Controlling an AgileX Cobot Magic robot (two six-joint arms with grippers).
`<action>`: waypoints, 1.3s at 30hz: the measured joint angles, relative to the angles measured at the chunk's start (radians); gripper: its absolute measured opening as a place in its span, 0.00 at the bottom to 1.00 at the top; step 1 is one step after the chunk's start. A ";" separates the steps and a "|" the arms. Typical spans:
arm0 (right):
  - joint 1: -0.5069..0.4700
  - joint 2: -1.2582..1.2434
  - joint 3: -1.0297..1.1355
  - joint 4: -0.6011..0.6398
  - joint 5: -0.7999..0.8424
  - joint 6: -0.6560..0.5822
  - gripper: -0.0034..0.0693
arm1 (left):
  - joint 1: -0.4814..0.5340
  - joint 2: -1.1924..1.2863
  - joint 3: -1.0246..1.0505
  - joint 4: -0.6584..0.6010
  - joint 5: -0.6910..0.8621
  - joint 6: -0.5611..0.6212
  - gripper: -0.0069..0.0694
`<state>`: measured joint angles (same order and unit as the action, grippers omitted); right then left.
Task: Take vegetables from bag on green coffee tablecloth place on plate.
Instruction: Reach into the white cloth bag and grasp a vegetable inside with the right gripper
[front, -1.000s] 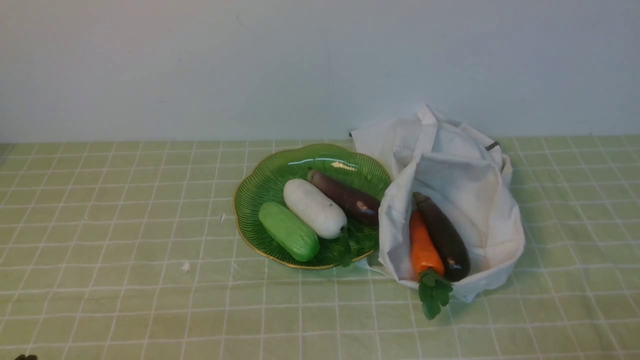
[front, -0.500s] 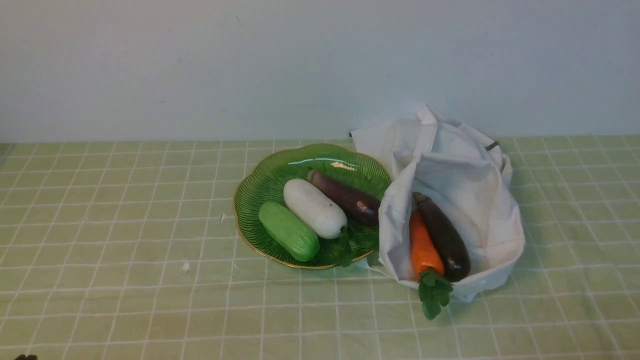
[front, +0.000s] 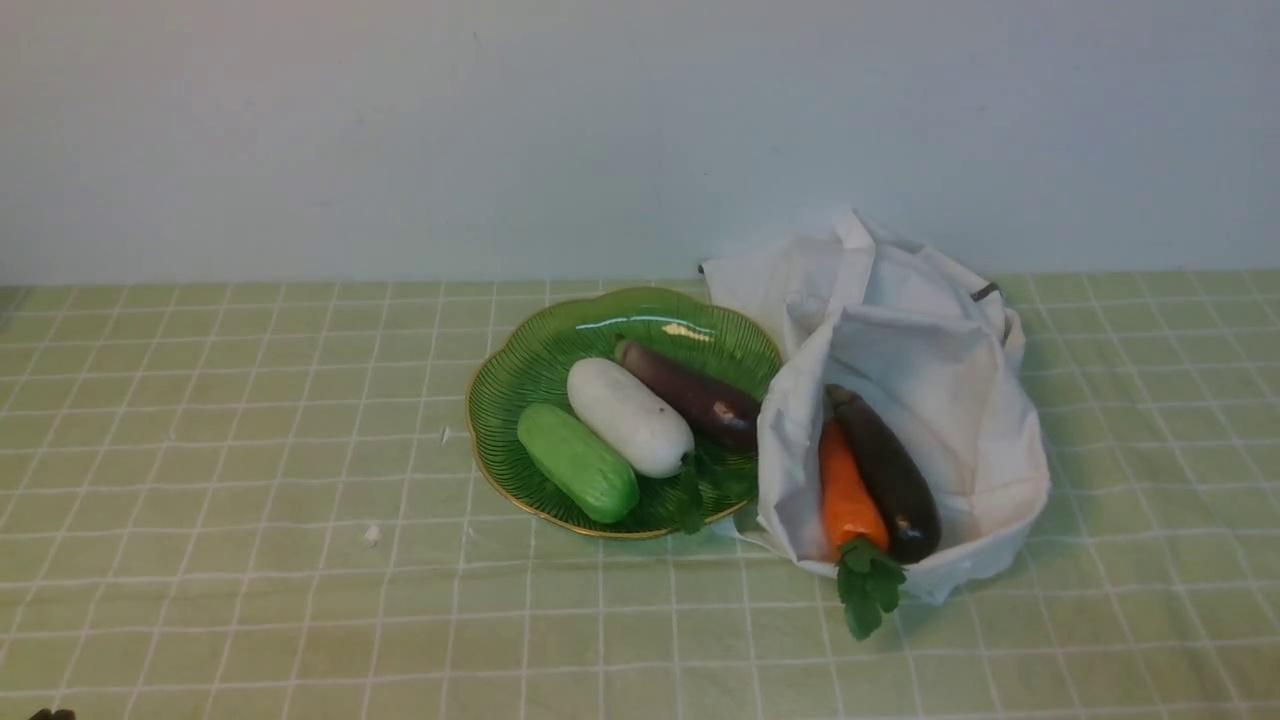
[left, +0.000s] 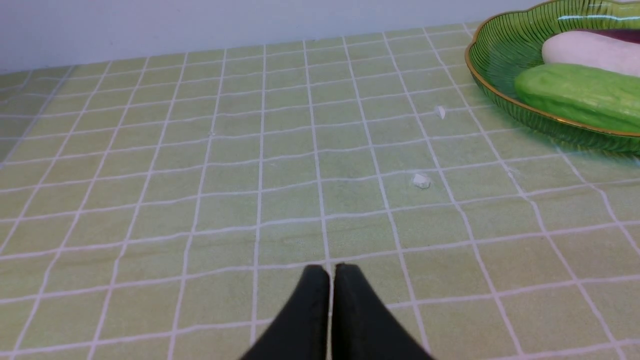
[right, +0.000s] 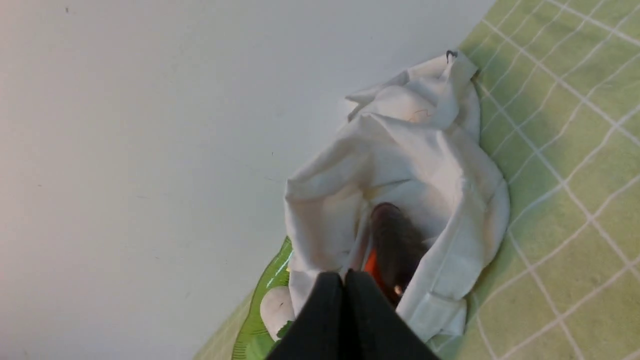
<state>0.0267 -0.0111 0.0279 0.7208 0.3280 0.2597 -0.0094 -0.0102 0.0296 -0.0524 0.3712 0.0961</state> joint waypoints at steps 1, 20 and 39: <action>0.000 0.000 0.000 0.010 0.000 -0.048 0.03 | 0.000 0.000 0.000 0.000 0.000 0.000 0.09; 0.000 0.560 -0.549 -0.274 0.363 -0.416 0.03 | 0.000 0.000 0.000 0.000 0.000 0.000 0.09; 0.242 1.407 -0.781 -0.064 0.207 -0.634 0.27 | 0.000 0.000 0.000 0.000 0.000 0.001 0.09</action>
<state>0.2691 1.3959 -0.7533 0.6570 0.5350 -0.3743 -0.0094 -0.0102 0.0296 -0.0524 0.3712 0.0970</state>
